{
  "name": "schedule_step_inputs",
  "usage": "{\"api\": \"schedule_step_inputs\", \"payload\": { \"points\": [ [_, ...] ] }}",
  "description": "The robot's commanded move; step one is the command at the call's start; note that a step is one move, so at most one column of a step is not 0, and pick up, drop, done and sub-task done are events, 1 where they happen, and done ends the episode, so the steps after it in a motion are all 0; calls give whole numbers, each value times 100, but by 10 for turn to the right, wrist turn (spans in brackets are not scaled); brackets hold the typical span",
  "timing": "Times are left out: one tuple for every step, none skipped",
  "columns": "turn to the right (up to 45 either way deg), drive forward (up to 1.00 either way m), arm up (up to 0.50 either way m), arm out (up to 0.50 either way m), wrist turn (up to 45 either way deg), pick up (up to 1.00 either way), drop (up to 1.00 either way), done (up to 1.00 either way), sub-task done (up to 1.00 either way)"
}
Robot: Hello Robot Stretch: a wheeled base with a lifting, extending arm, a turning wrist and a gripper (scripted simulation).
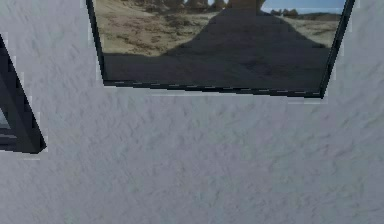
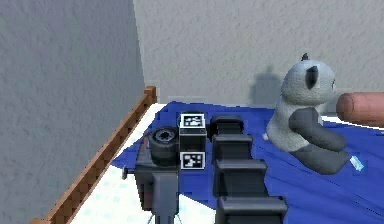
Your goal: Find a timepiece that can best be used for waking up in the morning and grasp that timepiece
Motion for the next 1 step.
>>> {"api": "schedule_step_inputs", "payload": {
  "points": [
    [0, 0, 0, 0, 450, 0, 0, 0, 0]
  ]
}}
